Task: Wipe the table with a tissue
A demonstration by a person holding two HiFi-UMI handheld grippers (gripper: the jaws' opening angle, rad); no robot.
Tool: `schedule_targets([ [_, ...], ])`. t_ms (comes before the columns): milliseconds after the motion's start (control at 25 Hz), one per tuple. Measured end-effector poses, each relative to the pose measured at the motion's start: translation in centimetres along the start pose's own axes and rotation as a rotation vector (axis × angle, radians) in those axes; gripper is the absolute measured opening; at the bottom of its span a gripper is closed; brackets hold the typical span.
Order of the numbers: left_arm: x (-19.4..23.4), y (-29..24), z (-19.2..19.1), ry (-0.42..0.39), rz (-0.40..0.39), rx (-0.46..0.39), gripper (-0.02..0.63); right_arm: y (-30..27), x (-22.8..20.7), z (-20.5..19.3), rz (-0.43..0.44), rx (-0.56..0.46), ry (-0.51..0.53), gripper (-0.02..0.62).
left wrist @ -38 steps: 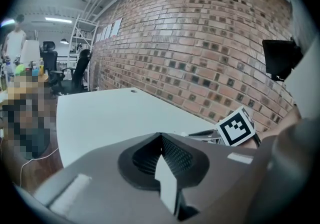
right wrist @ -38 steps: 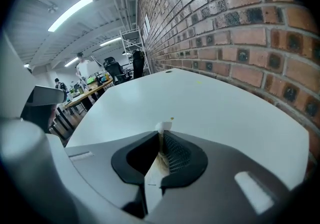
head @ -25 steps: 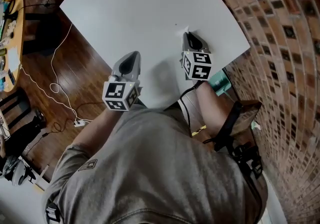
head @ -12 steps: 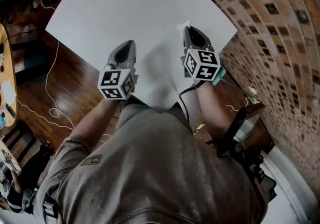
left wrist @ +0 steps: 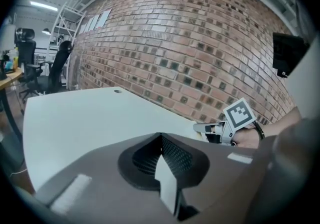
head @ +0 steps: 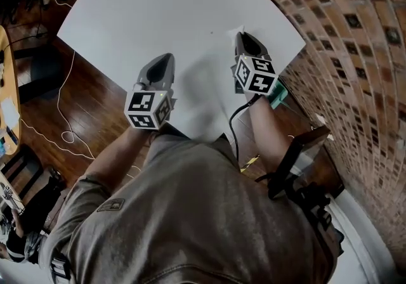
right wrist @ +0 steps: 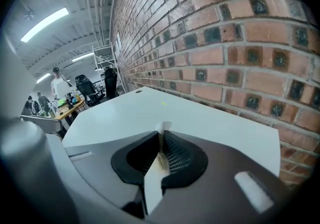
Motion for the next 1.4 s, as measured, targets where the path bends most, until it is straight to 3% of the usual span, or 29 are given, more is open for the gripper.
schedule_targets([
  [240,0.7,-0.3,-1.4,0.024,0.026,0.032,0.002,-3.3,-1.1,-2.1,-0.013,0.105,-0.009,0.041],
  [1000,1.2,-0.9,-1.9,0.051,0.037,0.029,0.002,-3.1,4.1,-4.2,0.111,0.161,0.087,0.041],
  [1400,1.3,-1.4,-1.6,0.045,0.045,0.018,0.002,-3.5,2.9,-1.8,0.099,0.124,0.088,0.041],
])
Point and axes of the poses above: the fingertips, and each gripper's own axes: y backward along the fingers, x to its left, z out of its top, the point moved 4 cm from there along y, backward along the fingers, and after that the axes turned 13 degrees about x, right-handed, at the moved point
